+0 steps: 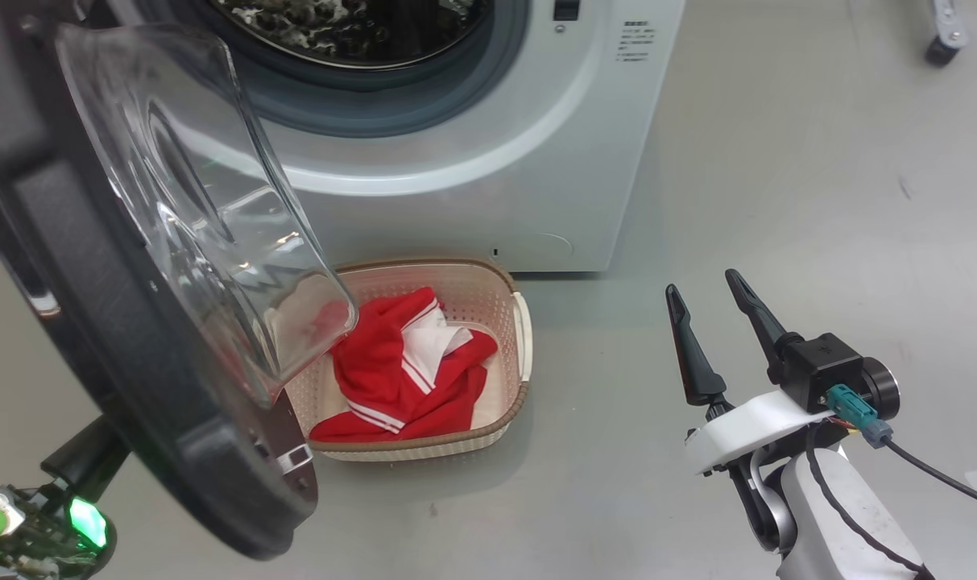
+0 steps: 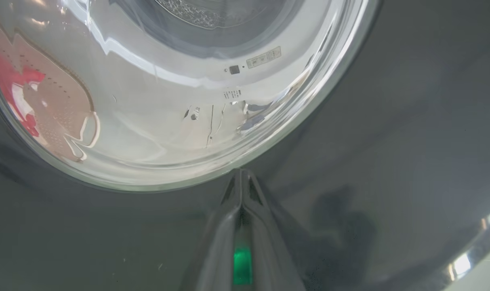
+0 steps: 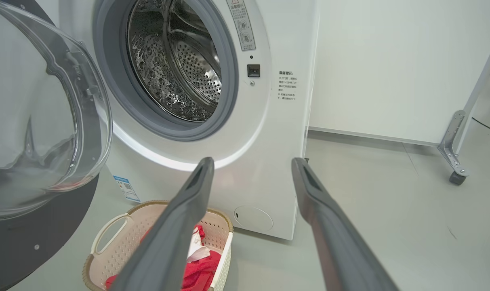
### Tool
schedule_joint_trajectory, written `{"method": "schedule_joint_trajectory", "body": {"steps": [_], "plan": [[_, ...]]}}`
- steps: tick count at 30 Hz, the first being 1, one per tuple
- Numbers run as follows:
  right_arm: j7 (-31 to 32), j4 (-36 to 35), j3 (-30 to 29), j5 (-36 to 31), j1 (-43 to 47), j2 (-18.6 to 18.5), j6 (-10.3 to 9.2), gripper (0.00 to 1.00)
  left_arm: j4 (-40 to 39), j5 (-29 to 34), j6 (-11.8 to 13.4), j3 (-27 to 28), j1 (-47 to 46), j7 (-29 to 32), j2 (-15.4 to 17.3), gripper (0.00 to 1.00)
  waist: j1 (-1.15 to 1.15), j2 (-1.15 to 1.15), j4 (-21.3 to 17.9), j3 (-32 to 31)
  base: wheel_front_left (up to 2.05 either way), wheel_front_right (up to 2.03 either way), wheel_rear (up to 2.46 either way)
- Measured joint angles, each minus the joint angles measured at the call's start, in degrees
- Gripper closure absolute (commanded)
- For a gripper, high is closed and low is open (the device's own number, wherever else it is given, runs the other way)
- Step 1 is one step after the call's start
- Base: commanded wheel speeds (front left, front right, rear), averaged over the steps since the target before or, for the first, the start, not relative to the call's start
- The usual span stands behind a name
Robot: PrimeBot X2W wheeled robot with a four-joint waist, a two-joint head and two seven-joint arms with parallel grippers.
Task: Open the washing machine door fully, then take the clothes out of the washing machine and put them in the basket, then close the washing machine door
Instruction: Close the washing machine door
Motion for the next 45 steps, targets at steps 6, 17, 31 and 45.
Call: {"method": "schedule_joint_trajectory", "body": {"steps": [6, 17, 31, 45], "plan": [[0.0, -0.1, 0.5, 0.4, 0.1, 0.1, 0.0, 0.0, -1.4, 0.1, 0.0, -1.6, 0.2, 1.3, -0.2, 1.0, 0.0, 0.0, -3.1, -0.4, 0.0, 0.0, 0.0], [0.0, -1.2, 1.6, 0.9, 0.1, 0.2, -0.04, 0.0, -2.6, 0.9, 0.0, -3.7, 0.0, 2.1, -0.5, 1.0, 0.0, 0.0, -9.1, 0.0, 0.0, 0.0, 0.0], [0.0, -3.9, 2.2, 3.0, 0.0, 0.2, -0.94, 0.0, -3.0, 1.1, 2.4, -5.2, -6.2, 2.5, -0.5, 1.0, 0.0, 0.0, -14.3, 4.0, 0.0, 0.0, 0.0], [0.0, -6.4, 4.3, 4.8, -3.5, 0.3, -1.47, 0.0, -1.3, 1.1, 6.0, -6.6, -17.4, 1.5, -0.5, 1.0, 0.0, 0.0, -18.2, 10.6, 0.0, 0.0, 0.0]]}}
